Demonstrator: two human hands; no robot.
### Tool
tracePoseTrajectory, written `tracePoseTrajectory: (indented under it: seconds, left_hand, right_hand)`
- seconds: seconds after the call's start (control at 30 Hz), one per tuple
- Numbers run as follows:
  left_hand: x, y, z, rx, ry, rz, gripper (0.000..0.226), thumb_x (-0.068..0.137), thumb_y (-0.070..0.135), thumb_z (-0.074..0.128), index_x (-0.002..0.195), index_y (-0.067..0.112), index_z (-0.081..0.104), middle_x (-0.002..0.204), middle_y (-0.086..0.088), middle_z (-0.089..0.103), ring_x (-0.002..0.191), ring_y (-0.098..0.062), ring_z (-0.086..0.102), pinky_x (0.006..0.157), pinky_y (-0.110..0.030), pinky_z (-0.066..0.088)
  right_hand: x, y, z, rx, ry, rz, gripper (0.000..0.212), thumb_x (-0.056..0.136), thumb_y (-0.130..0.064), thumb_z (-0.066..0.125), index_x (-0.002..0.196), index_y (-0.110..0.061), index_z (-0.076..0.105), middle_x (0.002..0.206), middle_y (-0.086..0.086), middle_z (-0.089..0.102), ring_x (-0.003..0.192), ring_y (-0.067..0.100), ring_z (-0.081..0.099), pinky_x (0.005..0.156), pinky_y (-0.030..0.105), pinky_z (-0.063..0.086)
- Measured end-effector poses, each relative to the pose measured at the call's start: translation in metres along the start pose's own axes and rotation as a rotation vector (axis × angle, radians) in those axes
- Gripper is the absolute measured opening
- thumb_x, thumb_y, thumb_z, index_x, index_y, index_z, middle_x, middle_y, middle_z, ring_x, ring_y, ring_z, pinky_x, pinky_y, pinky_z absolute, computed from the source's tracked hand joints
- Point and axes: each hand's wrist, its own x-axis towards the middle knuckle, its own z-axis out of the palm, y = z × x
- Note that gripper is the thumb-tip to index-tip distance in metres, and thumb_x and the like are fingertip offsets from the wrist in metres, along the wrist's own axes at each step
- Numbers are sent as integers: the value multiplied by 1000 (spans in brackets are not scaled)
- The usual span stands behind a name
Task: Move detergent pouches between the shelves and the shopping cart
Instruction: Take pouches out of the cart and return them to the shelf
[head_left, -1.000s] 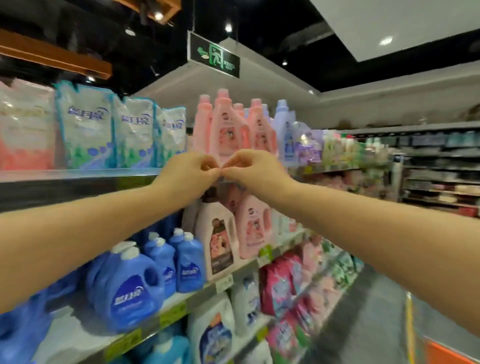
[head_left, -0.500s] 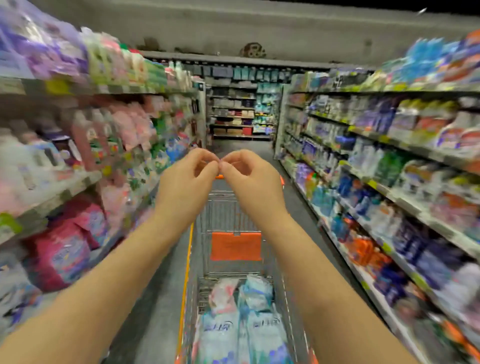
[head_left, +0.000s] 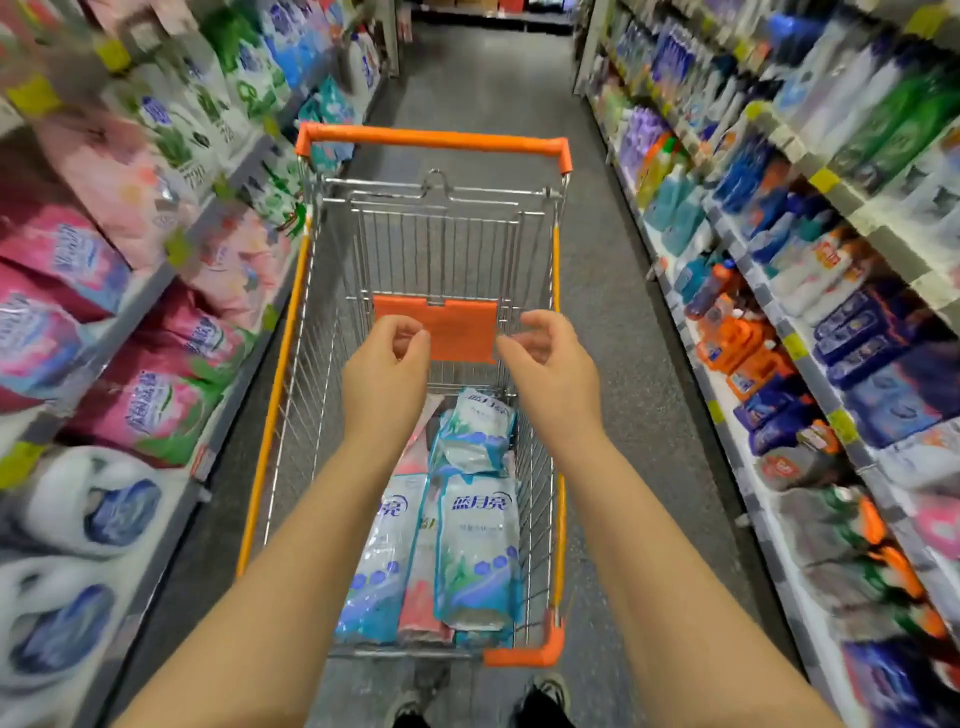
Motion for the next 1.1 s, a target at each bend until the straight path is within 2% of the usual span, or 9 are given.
tracePoseTrajectory:
  seconds: [0.1, 0.2, 0.4, 0.57, 0.7, 0.8, 0.93, 1.0, 1.1]
  left_hand:
    - [-6, -41, 10, 73, 88, -182, 20, 90, 22, 52, 107, 14, 58, 92, -1, 62, 88, -21, 57, 72, -27, 37]
    - [-15, -78, 16, 142, 179, -340, 35, 89, 25, 53, 122, 12, 50, 100, -4, 63, 98, -28, 57, 80, -34, 40]
    - [-21, -146, 30, 201, 188, -533, 68, 91, 30, 57, 145, 9, 22, 141, -14, 42, 127, -28, 44, 100, -33, 34]
    - [-8, -215, 44, 272, 94, -653, 80, 88, 28, 60, 148, 7, 11, 151, -17, 26, 137, -29, 31, 110, -39, 29]
    - [-6, -278, 53, 337, -78, -806, 75, 86, 31, 62, 143, -1, 23, 137, -25, 43, 125, -38, 44, 100, -41, 37]
    - [-10, -313, 54, 345, -251, -950, 67, 91, 31, 57, 144, 7, 23, 130, -16, 50, 120, -34, 49, 93, -34, 38]
    - [-23, -346, 50, 167, -273, -1067, 72, 76, 41, 69, 136, 17, 37, 118, -7, 59, 88, -22, 58, 64, -28, 47]
    - [-24, -353, 47, 152, -232, -1066, 65, 70, 43, 74, 123, 20, 45, 109, -2, 62, 83, -19, 58, 53, -17, 49]
    - [-21, -353, 41, 209, -268, -1009, 39, 80, 32, 70, 112, 13, 58, 103, -1, 66, 77, -17, 61, 41, -7, 40]
  right_hand:
    - [13, 43, 21, -38, -165, 115, 46, 88, -26, 61, 130, -19, 44, 108, -4, 55, 87, 9, 54, 80, 20, 44]
    - [20, 80, 43, -51, -316, 187, 62, 89, -29, 60, 143, -19, 31, 128, 1, 51, 115, 19, 52, 99, 35, 41]
    - [18, 142, 93, -35, -420, 328, 73, 92, -31, 55, 150, -21, 13, 150, 5, 34, 133, 24, 40, 106, 35, 35]
    - [1, 200, 139, -59, -479, 503, 77, 93, -34, 53, 151, -24, 3, 156, 2, 23, 138, 23, 33, 109, 36, 32]
    - [-22, 245, 174, -22, -527, 734, 78, 94, -35, 53, 151, -20, 2, 155, 4, 25, 140, 21, 30, 110, 29, 26]
    - [-42, 272, 202, 8, -538, 946, 72, 94, -35, 51, 151, -17, 10, 145, 6, 41, 127, 23, 47, 105, 26, 34]
    - [-59, 285, 226, 90, -503, 1058, 34, 96, -20, 50, 127, -7, 41, 109, 10, 58, 79, 22, 57, 52, 5, 42]
    - [-61, 290, 234, 193, -428, 1127, 31, 94, -19, 54, 122, -8, 46, 108, 11, 57, 68, 15, 55, 51, 12, 45]
    - [-62, 296, 245, 327, -336, 1209, 45, 90, -27, 61, 128, -8, 49, 117, 11, 63, 87, 24, 65, 60, 23, 55]
